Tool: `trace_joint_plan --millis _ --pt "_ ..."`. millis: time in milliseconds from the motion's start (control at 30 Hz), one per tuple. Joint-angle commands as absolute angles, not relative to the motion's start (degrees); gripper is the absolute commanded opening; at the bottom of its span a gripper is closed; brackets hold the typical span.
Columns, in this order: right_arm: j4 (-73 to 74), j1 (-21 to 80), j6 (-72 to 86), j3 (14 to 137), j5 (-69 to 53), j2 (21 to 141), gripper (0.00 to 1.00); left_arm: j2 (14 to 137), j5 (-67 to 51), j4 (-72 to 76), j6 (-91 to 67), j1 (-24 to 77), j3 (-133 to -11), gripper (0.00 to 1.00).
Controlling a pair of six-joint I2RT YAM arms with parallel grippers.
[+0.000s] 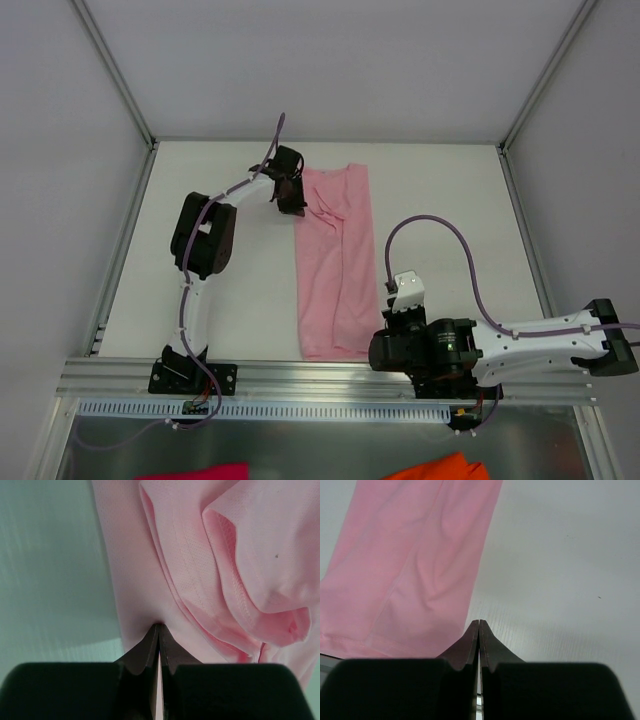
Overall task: Fold and stack the t-shirts
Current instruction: Rotate the tshirt 90 degrees
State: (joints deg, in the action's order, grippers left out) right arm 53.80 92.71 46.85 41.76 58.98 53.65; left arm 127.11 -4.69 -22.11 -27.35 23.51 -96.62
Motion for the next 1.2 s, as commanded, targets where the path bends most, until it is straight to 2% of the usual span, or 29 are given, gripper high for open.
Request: trace_joint_plan --millis 0,300,400,433,467,500,567,600,667,700,800,933,1033,1100,1133,1167 --pt "59.23 94.13 53.52 44.56 64.33 54.05 0.01 129.19 -7.2 -25.75 -26.63 21.8 -100.63 0.0" --pt "62.32 95.1 56.42 44.39 65.04 54.23 0.01 136.66 -11.86 -30.23 -26.46 19.07 -111.88 0.0" --pt "61.62 95.1 56.69 43.77 65.04 55.45 0.02 134.66 -14.93 -25.43 -25.49 18.98 -109.0 0.0" --pt "61.35 95.1 56.86 43.33 65.13 56.07 0.09 133.26 -16.94 -23.4 -25.31 18.98 -104.98 0.0" --pt "60.91 95.1 56.87 43.24 65.3 57.12 0.13 129.07 -17.57 -20.68 -25.31 18.98 -101.98 0.08" --pt "59.43 95.1 56.78 42.98 65.39 57.82 0.2 126.59 -17.75 -14.48 -25.66 18.98 -98.73 0.33" --pt "58.1 95.1 56.25 42.8 65.57 58.97 0.32 118.27 -17.49 -9.25 -26.1 18.98 -89.94 0.7" --pt "56.27 95.1 55.81 42.63 65.65 60.19 0.5 115.69 -17.4 -5.66 -26.28 18.98 -87.39 0.92" --pt "53.89 95.1 55.02 42.01 66.0 61.08 0.64 107.89 -16.96 -3.0 -26.46 19.07 -80.88 0.99" --pt "53.44 95.1 55.28 41.84 66.09 61.61 0.68 105.23 -16.27 -2.12 -26.54 19.07 -78.77 0.99" --pt "51.16 95.1 55.11 40.96 65.31 61.26 0.73 95.56 -13.01 -0.18 -27.24 19.34 -70.42 0.99" --pt "47.82 95.1 54.05 39.47 63.72 59.5 0.73 89.83 -13.89 0.36 -26.89 19.69 -63.9 0.99" --pt "44.83 95.1 53.62 38.24 62.5 59.06 0.69 89.21 -13.54 -0.27 -29.0 20.91 -59.09 0.99" --pt "43.51 95.1 53.61 37.53 61.88 58.97 0.61 89.56 -13.62 1.66 -30.58 21.97 -55.92 0.99" --pt "43.42 95.1 53.87 37.53 61.18 59.15 0.51 90.34 -13.97 2.19 -30.76 22.41 -55.12 0.98" --pt "43.42 95.1 54.05 37.53 60.82 59.5 0.18 90.53 -14.41 3.94 -30.85 23.37 -54.32 0.82"
